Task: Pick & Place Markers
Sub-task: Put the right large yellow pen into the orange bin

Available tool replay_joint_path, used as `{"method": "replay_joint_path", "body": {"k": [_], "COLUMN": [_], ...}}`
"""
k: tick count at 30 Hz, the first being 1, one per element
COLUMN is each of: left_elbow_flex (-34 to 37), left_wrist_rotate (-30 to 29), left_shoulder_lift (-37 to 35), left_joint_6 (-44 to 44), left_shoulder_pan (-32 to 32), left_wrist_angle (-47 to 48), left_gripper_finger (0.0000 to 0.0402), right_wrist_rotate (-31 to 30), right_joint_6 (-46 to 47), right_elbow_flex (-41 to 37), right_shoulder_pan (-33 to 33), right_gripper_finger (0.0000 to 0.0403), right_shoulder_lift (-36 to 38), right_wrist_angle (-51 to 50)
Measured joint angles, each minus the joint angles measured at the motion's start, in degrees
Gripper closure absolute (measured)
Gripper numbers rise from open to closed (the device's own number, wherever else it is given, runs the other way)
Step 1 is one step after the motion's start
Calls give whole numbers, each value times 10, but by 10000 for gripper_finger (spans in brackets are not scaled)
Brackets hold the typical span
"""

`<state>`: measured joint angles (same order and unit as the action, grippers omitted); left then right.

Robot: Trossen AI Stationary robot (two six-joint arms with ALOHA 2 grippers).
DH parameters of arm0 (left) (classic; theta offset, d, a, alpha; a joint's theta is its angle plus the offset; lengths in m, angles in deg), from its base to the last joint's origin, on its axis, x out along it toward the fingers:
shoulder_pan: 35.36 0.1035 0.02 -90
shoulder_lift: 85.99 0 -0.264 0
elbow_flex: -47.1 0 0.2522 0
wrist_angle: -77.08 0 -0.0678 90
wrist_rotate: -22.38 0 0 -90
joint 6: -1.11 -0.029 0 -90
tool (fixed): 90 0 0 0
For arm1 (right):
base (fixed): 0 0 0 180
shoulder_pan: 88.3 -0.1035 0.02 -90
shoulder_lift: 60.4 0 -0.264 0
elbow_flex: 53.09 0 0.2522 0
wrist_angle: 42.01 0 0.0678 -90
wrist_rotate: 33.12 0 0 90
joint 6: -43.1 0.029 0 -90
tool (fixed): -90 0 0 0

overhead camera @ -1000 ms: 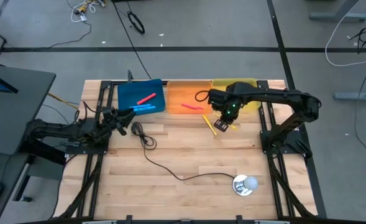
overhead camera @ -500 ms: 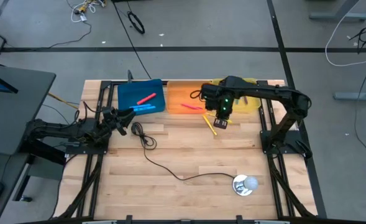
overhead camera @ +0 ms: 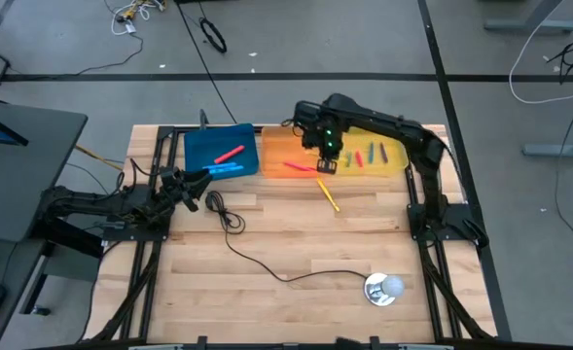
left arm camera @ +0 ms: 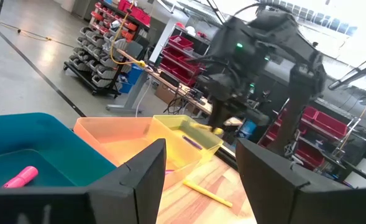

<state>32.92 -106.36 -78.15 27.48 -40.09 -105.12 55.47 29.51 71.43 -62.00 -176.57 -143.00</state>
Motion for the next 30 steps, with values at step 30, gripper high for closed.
{"method": "replay_joint_path", "body": {"k": [30], "left_elbow_flex": [0], "left_wrist_rotate": [0], "left_shoulder_lift": [0], "left_joint_6": [0], "left_shoulder_pan": [0], "left_wrist_angle": [0], "left_gripper_finger": [202], "right_wrist_rotate": [-27], "right_joint_6": [-154], "right_elbow_flex": [148], "right_shoulder_pan": [25], "right_gripper_finger": [389], "right_shoulder_lift": [-188], "right_wrist_angle": [42]}}
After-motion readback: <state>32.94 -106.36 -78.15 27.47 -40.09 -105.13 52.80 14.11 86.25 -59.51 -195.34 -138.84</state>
